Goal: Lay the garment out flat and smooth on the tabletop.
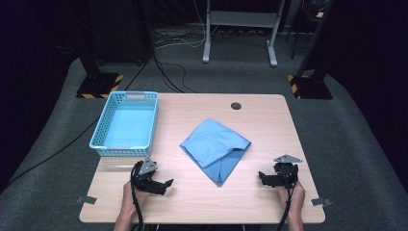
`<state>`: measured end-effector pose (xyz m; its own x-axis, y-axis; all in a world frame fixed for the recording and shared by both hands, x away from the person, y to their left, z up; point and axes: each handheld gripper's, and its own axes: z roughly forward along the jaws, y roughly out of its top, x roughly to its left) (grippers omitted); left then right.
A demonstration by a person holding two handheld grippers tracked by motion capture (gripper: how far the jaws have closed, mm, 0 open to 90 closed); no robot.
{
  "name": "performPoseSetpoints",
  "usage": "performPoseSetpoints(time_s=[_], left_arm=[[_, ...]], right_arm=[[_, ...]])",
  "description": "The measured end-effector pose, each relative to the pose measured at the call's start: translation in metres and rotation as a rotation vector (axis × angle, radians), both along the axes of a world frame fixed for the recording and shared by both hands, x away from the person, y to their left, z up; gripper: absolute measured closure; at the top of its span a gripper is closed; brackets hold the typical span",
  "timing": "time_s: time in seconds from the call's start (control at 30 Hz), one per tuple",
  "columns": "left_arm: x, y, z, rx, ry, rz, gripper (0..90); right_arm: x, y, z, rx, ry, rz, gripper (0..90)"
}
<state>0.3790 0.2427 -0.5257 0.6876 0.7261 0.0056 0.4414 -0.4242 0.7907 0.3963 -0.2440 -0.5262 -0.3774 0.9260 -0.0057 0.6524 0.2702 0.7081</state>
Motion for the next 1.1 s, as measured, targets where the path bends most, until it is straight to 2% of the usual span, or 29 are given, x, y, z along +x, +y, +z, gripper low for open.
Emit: performPoseSetpoints(time_s=[0.03,0.17,0.2,0.23,0.27,0.33,0.4,0.43,0.5,0.57,0.6,0.67,0.7,0.8,0.87,0.93,1.1], left_arm=[[0.005,-0.003,0.000,-0.001,0.018,-0.023,0.0],[0.011,-0.007,0.003,-0.013,0.016,-0.033,0.2],[0.013,-0.011,0.005,-0.010,0.003,-0.035,0.2],[0.016,-0.014,0.006,-0.009,0.011,-0.045,0.0],[0.018,-0.016,0.007,-0.015,0.016,-0.051,0.1],[0.024,-0.026,0.012,-0.012,-0.002,-0.063,0.3],[0.027,-0.029,0.013,-0.016,0.005,-0.069,0.1],[0.030,-0.032,0.015,-0.019,0.012,-0.073,0.0],[0.037,-0.040,0.018,-0.037,0.019,-0.084,0.1],[0.039,-0.042,0.019,-0.040,0.020,-0.086,0.0],[0.044,-0.048,0.020,-0.046,0.022,-0.087,0.0],[0.047,-0.051,0.021,-0.050,0.027,-0.087,0.0],[0.051,-0.054,0.021,-0.058,0.031,-0.087,0.0],[0.063,-0.067,0.021,-0.057,0.038,-0.074,0.2],[0.071,-0.075,0.020,-0.056,0.048,-0.061,0.1],[0.081,-0.085,0.019,-0.066,0.070,-0.048,0.0],[0.089,-0.097,0.017,-0.064,0.090,-0.016,0.1]], right_arm=[[0.002,0.001,0.000,0.000,0.008,0.014,0.8],[0.002,0.004,0.002,-0.009,0.003,0.023,1.3],[0.002,0.005,0.002,-0.001,0.003,0.024,1.3],[0.004,0.009,0.005,0.022,-0.006,0.031,1.6],[0.005,0.011,0.006,0.029,-0.007,0.031,1.6],[0.007,0.017,0.010,0.039,-0.013,0.038,1.6],[0.009,0.020,0.013,0.046,-0.023,0.041,2.2],[0.013,0.028,0.017,0.079,-0.037,0.054,2.0],[0.016,0.034,0.020,0.097,-0.044,0.068,1.9],[0.018,0.039,0.021,0.096,-0.048,0.075,2.4],[0.023,0.051,0.025,0.089,-0.048,0.098,2.1],[0.024,0.055,0.027,0.087,-0.051,0.103,2.3],[0.029,0.065,0.032,0.086,-0.059,0.119,2.7],[0.036,0.075,0.038,0.095,-0.063,0.133,3.3],[0.050,0.090,0.045,0.106,-0.060,0.146,3.5],[0.057,0.098,0.045,0.097,-0.047,0.144,3.2],[0.070,0.110,0.040,0.102,-0.036,0.127,2.4]])
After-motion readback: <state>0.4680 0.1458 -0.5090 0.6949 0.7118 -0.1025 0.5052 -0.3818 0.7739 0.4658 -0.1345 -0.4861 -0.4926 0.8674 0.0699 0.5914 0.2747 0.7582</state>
